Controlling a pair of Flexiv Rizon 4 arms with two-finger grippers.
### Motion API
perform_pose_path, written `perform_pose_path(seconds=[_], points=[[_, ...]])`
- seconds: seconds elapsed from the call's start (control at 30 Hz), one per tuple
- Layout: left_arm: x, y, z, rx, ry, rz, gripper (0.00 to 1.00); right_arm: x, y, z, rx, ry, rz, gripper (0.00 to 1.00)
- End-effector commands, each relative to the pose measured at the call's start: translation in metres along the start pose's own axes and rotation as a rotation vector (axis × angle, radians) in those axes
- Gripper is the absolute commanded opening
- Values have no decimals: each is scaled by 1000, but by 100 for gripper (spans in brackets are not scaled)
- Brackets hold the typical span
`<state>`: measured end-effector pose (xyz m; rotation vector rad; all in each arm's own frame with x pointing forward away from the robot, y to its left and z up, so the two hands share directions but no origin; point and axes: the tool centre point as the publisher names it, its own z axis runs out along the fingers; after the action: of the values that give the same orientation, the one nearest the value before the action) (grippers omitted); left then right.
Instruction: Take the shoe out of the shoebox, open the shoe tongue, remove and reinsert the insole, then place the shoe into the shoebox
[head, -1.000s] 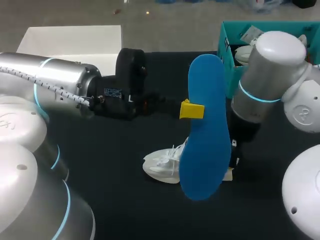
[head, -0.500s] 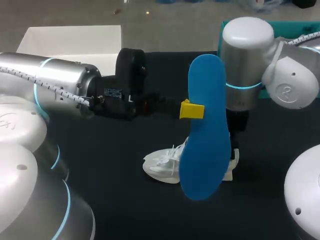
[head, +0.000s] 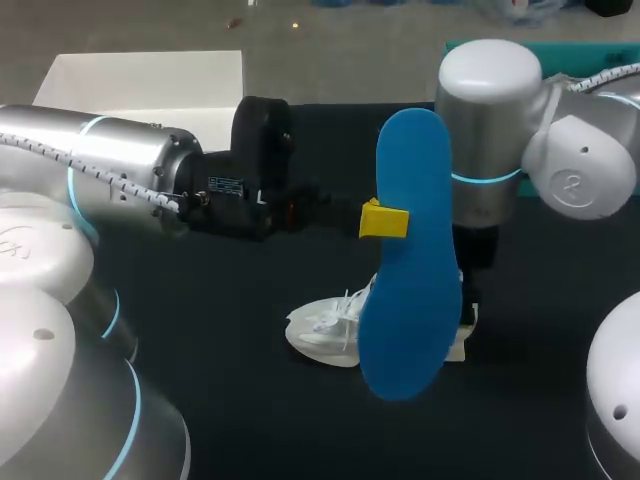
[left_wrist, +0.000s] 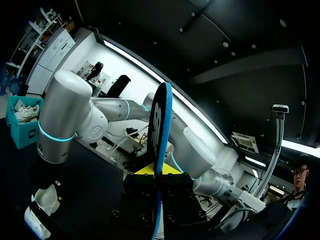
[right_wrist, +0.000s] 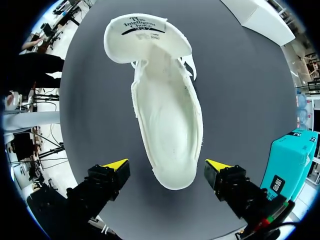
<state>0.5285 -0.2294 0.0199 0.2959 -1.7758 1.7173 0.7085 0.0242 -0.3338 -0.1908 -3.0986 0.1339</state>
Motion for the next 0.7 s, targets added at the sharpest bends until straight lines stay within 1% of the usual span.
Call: perform_pose_path(seconds=[0.03, 0.1, 0.17, 0.6, 0.63, 0.7], points=[[5, 2, 4, 9, -9, 1, 0, 2, -4, 4, -1, -4, -22, 100], [5, 2, 4, 9, -9, 1, 0, 1, -5, 7, -6, 2, -34, 100], [5, 2, 4, 9, -9, 1, 0, 0, -6, 9, 21, 15, -28, 100], [5, 2, 4, 9, -9, 1, 0, 0, -6, 9, 21, 15, -28, 100], [5, 2, 4, 9, -9, 1, 0, -1, -3, 9, 21, 12, -29, 100], [5, 2, 4, 9, -9, 1, 0, -7, 5, 5, -8, -6, -29, 100]])
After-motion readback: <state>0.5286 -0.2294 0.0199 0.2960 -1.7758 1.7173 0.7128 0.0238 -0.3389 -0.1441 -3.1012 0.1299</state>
